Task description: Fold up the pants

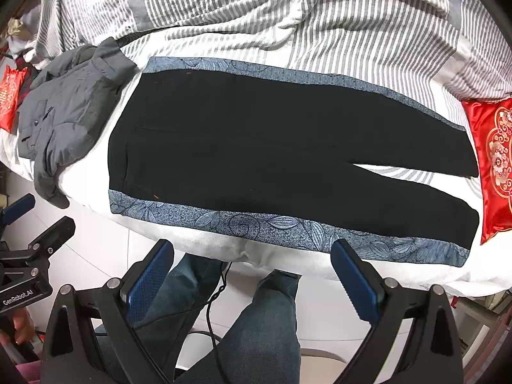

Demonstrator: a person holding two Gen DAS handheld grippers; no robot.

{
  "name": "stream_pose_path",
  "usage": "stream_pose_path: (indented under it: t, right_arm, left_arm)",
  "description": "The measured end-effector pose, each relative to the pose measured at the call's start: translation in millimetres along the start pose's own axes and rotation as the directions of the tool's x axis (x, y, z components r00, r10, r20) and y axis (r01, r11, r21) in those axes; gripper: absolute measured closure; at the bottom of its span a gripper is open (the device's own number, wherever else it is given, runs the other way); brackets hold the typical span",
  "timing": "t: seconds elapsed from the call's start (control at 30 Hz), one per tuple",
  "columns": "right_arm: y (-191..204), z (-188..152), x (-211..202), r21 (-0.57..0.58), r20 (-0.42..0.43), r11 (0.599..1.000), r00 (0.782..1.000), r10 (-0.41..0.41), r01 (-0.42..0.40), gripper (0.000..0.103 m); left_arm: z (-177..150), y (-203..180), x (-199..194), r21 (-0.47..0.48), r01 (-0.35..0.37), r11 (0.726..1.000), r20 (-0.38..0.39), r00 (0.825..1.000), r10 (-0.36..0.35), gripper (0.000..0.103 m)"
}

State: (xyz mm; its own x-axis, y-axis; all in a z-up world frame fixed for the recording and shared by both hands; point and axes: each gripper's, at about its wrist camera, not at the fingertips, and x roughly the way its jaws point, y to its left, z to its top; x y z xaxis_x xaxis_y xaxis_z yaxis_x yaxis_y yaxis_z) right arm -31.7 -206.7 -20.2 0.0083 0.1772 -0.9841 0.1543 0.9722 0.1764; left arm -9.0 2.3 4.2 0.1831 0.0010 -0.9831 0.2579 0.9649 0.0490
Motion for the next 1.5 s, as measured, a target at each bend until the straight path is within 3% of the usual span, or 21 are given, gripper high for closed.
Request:
stream_pose_path:
  t: [0.87, 0.97, 1.33, 1.5]
  right_arm:
    - [-22, 4, 0, -0.011, 0.012, 0.999, 0.999, 0.049, -0.049, 0.004]
    - [-23, 4, 0, -0.012, 0.012, 0.999, 0.999, 0.050, -0.050, 0.003]
    - [-22, 2, 0, -0.023, 0.014, 0.998, 0.998, 0.054, -0.054, 0.004]
    - [-27, -1, 1, -0.033, 0.018, 0.996, 0.996, 0.082, -0.082, 0.004]
  left_arm:
    - [0, -15, -10, -0.027, -0.029, 0.999, -0.008, 1.000, 0.029, 0.000]
    - [0, -17, -11, -0.018, -0.071, 0.997, -0.027, 0.997, 0.071, 0.000]
    - [0, -18, -13, -0.017, -0.122, 0.992, -0.058, 0.991, 0.121, 0.000]
    - [-10, -1, -11, -0.138, -0.036, 0.990, -0.009, 0.999, 0.035, 0.000]
